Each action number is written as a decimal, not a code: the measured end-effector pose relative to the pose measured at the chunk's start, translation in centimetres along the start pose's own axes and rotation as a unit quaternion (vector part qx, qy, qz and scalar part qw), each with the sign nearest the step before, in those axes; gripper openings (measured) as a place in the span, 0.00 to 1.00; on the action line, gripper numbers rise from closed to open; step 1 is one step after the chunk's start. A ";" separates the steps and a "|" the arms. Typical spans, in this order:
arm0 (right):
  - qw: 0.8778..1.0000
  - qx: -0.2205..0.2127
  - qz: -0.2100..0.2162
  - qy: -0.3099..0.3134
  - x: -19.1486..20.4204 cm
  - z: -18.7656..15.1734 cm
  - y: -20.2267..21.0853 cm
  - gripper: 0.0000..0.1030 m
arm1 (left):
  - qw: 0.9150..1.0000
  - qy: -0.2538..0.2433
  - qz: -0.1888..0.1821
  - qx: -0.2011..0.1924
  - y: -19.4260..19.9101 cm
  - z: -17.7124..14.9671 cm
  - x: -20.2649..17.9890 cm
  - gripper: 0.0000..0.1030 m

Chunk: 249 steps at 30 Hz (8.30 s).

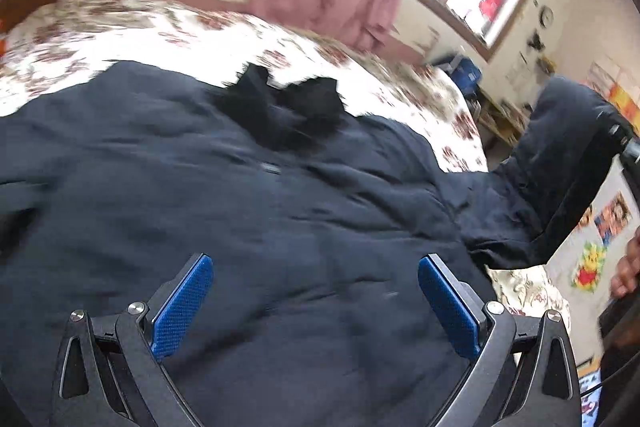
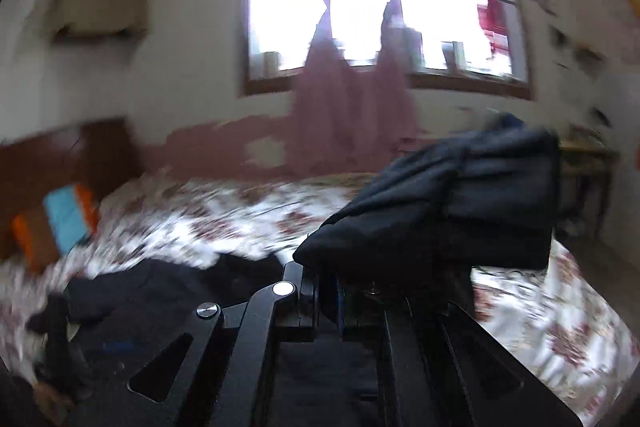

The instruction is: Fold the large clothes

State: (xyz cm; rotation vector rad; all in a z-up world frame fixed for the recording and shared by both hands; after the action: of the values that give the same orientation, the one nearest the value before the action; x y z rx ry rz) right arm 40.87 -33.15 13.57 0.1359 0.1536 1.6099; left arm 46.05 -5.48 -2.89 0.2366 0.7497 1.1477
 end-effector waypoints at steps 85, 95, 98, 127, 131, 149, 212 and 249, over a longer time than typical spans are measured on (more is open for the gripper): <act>0.978 0.198 -0.022 0.055 12.8 -14.0 -7.3 0.64 | 0.991 0.005 0.064 -0.115 12.0 -1.1 16.0 0.85; 0.974 0.186 0.091 0.095 27.9 -13.4 -9.5 0.66 | 0.964 0.179 0.126 -0.153 20.6 -4.0 28.8 0.89; 0.975 0.183 0.084 0.094 30.3 -13.4 -10.7 0.66 | 0.951 0.241 0.131 -0.146 20.7 -4.7 32.3 0.89; 0.975 0.206 0.057 0.055 33.1 -17.6 -16.5 0.72 | 0.863 0.474 0.044 -0.166 15.1 -6.1 43.0 0.12; 0.978 0.191 0.080 0.027 32.4 -16.5 -15.5 0.72 | 0.874 0.436 0.061 -0.203 17.0 -4.6 42.2 0.08; 0.986 0.148 0.069 0.026 20.9 -11.8 -6.9 0.72 | 0.933 0.078 0.060 -0.347 25.9 8.7 23.2 0.07; 0.883 0.288 0.069 -0.365 3.7 -25.5 -5.4 0.22 | 0.979 0.031 0.150 -0.134 11.2 2.1 16.4 0.86; 0.988 0.154 0.007 0.003 3.2 -11.3 -9.9 0.60 | 0.980 -0.156 0.073 -0.095 3.3 3.7 4.7 0.86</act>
State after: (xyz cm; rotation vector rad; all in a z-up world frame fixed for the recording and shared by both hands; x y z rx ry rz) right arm 48.38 -29.71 0.65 0.3719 0.4075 1.5925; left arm 46.91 0.82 -0.39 0.3062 0.3475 1.2755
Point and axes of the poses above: each gripper's, at about its wrist camera, not at the fingertips, and y roughly against the way its jaws point, x to its left, z to its top, the point moved 3 cm from there along -y, roughly the way its jaws point, and after that the axes turned 8 degrees about -x, right-handed, at the moved point
